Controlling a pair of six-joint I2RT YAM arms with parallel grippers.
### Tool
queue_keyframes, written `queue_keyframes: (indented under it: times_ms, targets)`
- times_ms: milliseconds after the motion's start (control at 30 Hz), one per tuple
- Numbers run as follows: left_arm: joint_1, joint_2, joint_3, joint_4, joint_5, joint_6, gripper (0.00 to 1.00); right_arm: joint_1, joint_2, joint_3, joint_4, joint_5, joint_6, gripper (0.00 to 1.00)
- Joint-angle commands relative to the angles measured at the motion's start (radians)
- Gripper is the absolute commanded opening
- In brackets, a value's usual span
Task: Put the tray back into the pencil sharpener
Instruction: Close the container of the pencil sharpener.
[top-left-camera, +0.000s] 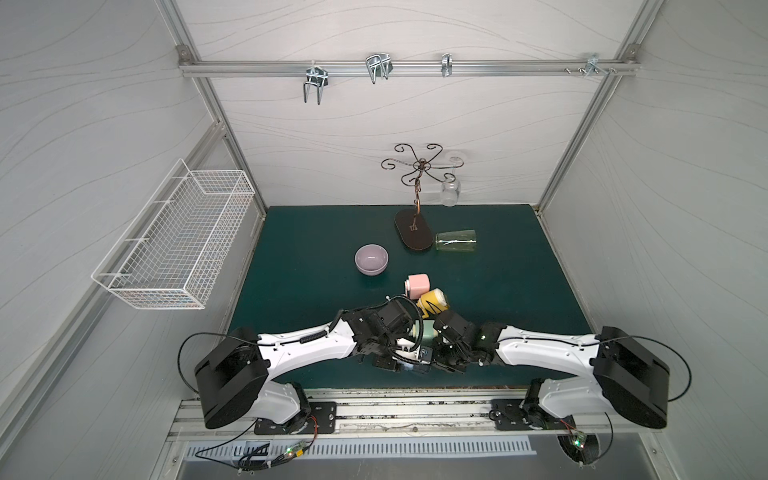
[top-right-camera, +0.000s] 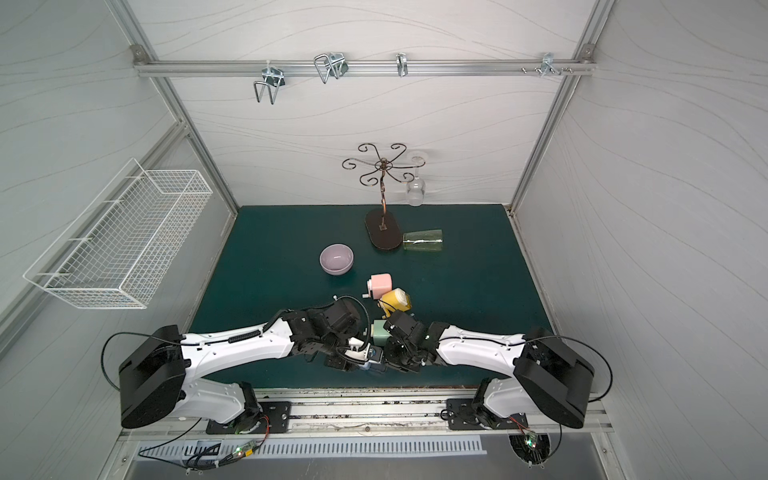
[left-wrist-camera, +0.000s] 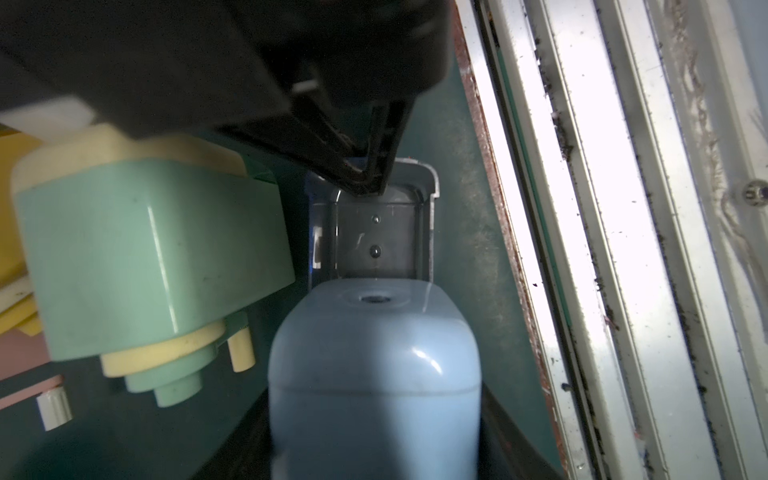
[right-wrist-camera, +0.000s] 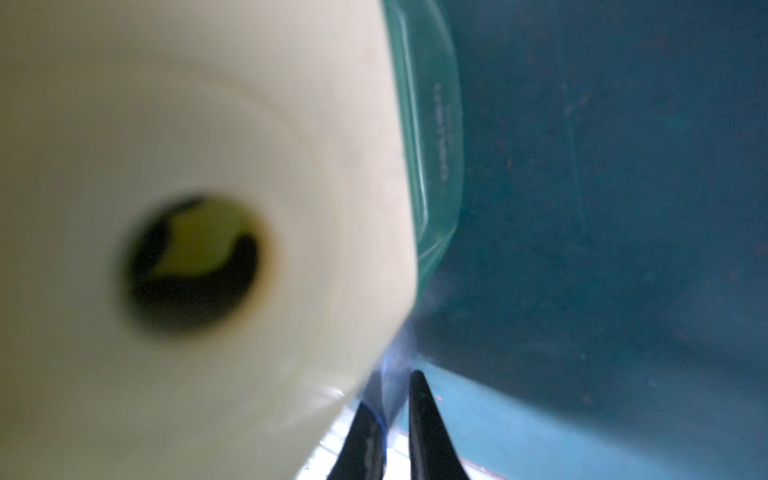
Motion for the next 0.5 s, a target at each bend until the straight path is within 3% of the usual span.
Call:
queue_keyframes:
  times_ms: [0, 467]
  targets:
    - [0.008, 0.006, 0.012, -0.002, 0.033, -0.003, 0.30, 0.009, -0.029, 0.025, -0.004, -0.002, -0.025, 0.13]
    - [0.007, 0.003, 0.016, 0.026, -0.025, 0.015, 0.28, 0.026, 0.080, 0.188, -0.046, -0.099, -0.124, 0.15]
